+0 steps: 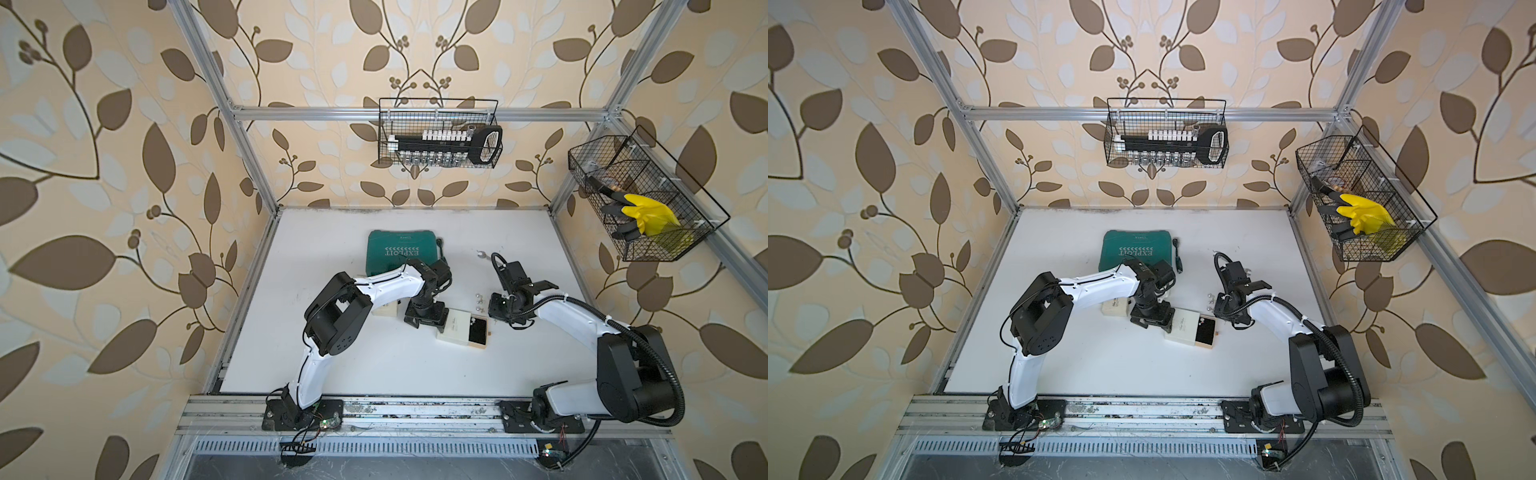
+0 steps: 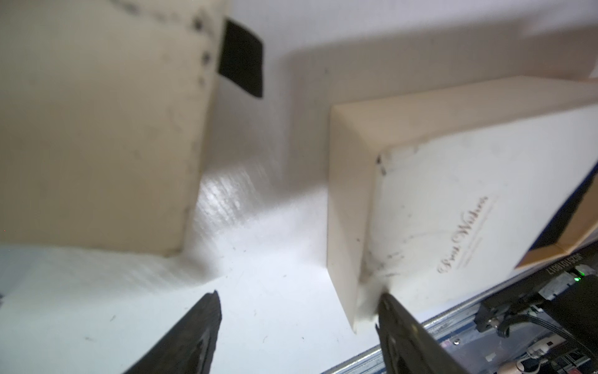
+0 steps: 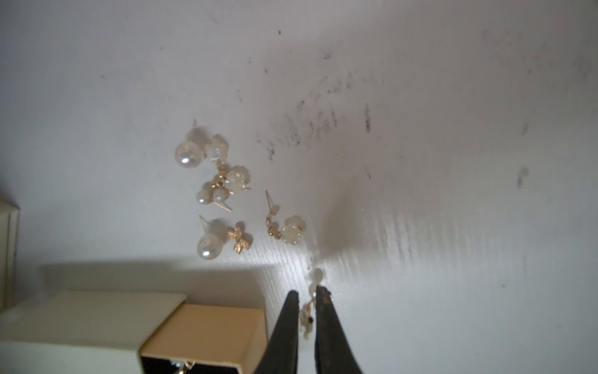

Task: Take out the earrings from the drawer-style jewelry box
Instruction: Place the earring at the center of the board, then pick up the earring from the drawer.

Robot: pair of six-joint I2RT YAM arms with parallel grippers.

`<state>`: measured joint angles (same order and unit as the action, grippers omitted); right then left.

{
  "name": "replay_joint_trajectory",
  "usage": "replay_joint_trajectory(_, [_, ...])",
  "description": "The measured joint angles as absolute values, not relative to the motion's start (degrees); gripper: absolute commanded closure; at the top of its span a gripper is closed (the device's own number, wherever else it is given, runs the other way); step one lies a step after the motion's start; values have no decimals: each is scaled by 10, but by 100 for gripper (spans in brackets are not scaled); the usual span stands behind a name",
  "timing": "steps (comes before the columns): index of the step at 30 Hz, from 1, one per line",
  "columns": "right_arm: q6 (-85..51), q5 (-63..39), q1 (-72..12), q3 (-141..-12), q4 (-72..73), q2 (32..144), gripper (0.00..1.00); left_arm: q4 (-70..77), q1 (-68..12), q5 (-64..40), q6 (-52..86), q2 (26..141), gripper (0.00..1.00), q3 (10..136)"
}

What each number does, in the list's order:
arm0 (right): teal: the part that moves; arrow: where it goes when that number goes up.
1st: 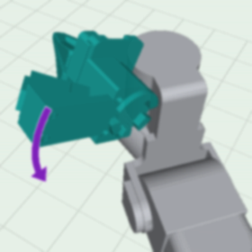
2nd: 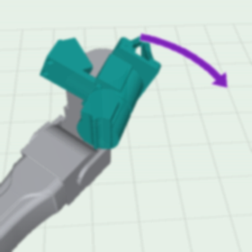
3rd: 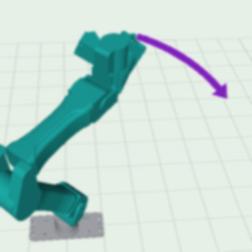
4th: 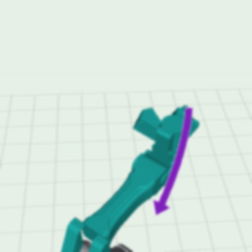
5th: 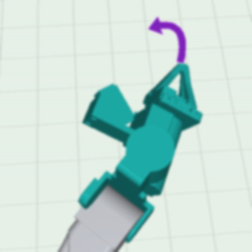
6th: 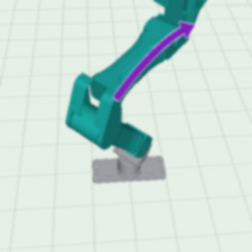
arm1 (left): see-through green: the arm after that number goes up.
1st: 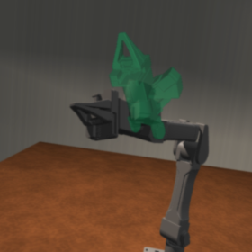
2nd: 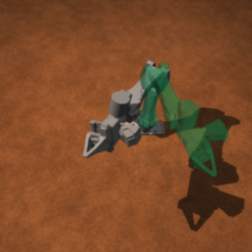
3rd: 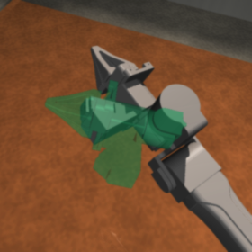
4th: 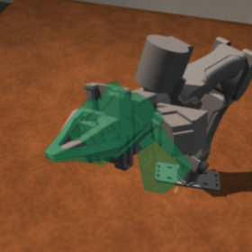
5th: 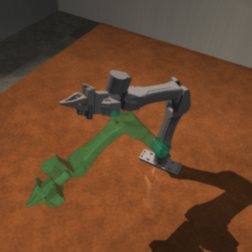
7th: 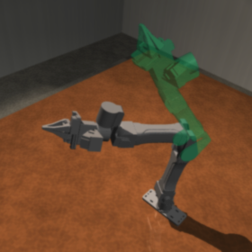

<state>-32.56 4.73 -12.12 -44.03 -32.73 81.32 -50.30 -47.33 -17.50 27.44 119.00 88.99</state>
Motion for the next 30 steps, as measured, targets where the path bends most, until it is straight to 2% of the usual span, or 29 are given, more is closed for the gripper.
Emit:
replay_joint_trajectory(3, [-327, 44, -121, -441, -320, 810, 71, -501, -473, -175, 275, 1189, 22, 888])
replay_joint_trajectory(14, [-325, -35, -153, -429, -309, 700, 71, -498, -477, -175, 275, 1187, 22, 885])
replay_joint_trajectory(20, [-326, -77, -172, -397, -305, 709, 72, -502, -477, -175, 275, 1190, 22, 889])
replay_joint_trajectory(30, [-326, -93, -190, -391, -288, 748, 72, -505, -477, -175, 274, 1191, 22, 892])
